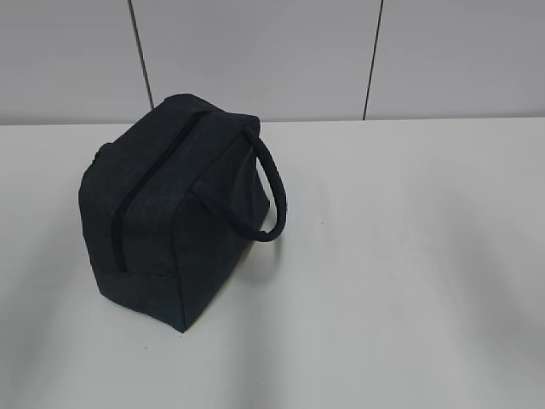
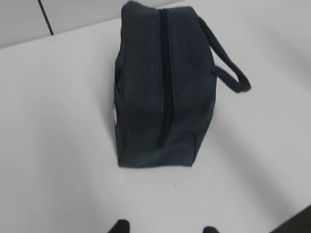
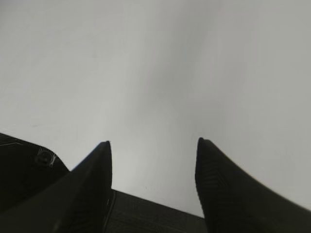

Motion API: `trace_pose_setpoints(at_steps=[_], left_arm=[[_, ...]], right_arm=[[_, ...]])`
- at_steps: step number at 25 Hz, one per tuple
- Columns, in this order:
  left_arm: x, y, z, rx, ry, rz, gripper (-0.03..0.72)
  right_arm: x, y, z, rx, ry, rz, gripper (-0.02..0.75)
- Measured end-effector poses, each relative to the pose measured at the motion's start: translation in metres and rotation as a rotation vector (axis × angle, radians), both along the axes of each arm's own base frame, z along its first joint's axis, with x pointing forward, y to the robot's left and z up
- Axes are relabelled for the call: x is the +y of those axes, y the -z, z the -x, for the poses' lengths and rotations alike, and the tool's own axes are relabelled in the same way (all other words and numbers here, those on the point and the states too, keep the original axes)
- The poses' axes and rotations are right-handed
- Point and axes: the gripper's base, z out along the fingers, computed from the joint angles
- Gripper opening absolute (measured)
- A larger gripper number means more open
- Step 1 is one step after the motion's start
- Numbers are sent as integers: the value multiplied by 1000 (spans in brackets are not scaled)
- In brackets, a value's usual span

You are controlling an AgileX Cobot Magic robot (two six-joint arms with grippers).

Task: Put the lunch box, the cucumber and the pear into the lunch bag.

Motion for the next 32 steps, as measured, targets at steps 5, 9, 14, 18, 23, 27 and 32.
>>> trace_pose_setpoints(at_steps=[5,9,14,18,23,27,32], left_arm=[[18,22,43,-26,8,34,246],[30,36,70,-105,10,67,242],[42,40,95,-231,13,122,239],[46,41,104,-270,14,140,238],[46,41,104,-269,14,139,238],[46,41,104,-269,14,139,238],[46,41,104,-269,14,141,238]], right_arm=[[-11,11,34,-27,6,-19,432],[-19,25,54,-67,6,-28,432],[-26,42,74,-114,1,-36,430],[-32,41,88,-213,-11,-51,430],[-35,39,103,-305,-19,-106,430],[-32,39,109,-317,-35,-166,430],[-32,39,110,-321,-39,-173,430]])
